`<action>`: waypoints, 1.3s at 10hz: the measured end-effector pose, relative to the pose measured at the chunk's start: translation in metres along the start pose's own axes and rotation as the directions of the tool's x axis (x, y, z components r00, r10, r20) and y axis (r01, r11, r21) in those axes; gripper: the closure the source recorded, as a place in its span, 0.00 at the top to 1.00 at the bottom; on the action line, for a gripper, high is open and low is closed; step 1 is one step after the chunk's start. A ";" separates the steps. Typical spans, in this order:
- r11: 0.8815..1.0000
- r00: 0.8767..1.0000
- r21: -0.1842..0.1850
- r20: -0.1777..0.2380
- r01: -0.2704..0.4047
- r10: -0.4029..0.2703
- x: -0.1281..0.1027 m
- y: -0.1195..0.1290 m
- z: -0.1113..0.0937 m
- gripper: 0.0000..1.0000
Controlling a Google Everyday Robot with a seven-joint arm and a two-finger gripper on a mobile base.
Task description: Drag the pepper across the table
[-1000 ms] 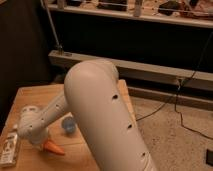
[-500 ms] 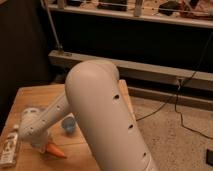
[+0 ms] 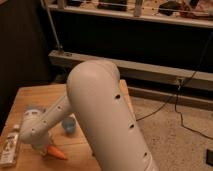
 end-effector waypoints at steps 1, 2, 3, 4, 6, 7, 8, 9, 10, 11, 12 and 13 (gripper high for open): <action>1.000 1.000 -0.001 -0.004 0.001 -0.001 0.004 0.001 -0.001 0.38; 1.000 1.000 -0.002 -0.009 -0.001 0.001 0.009 0.001 -0.002 0.38; 1.000 1.000 -0.004 -0.014 -0.004 0.004 0.013 0.002 -0.002 0.38; 1.000 1.000 -0.009 -0.021 -0.014 0.014 0.019 0.002 -0.002 0.38; 1.000 0.999 -0.016 -0.031 -0.026 0.025 0.026 0.005 -0.001 0.38; 0.999 0.999 -0.019 -0.037 -0.029 0.029 0.031 0.008 -0.001 0.38; 0.999 0.999 -0.020 -0.042 -0.034 0.033 0.035 0.009 0.000 0.38; 0.999 0.998 -0.021 -0.048 -0.037 0.036 0.039 0.010 0.000 0.38; 0.999 0.998 -0.022 -0.055 -0.040 0.039 0.044 0.013 -0.001 0.38; 0.999 0.997 -0.023 -0.060 -0.043 0.041 0.049 0.014 -0.001 0.38; 0.999 0.997 -0.025 -0.067 -0.048 0.047 0.055 0.017 -0.002 0.38; 0.998 0.996 -0.025 -0.074 -0.052 0.050 0.060 0.019 -0.002 0.38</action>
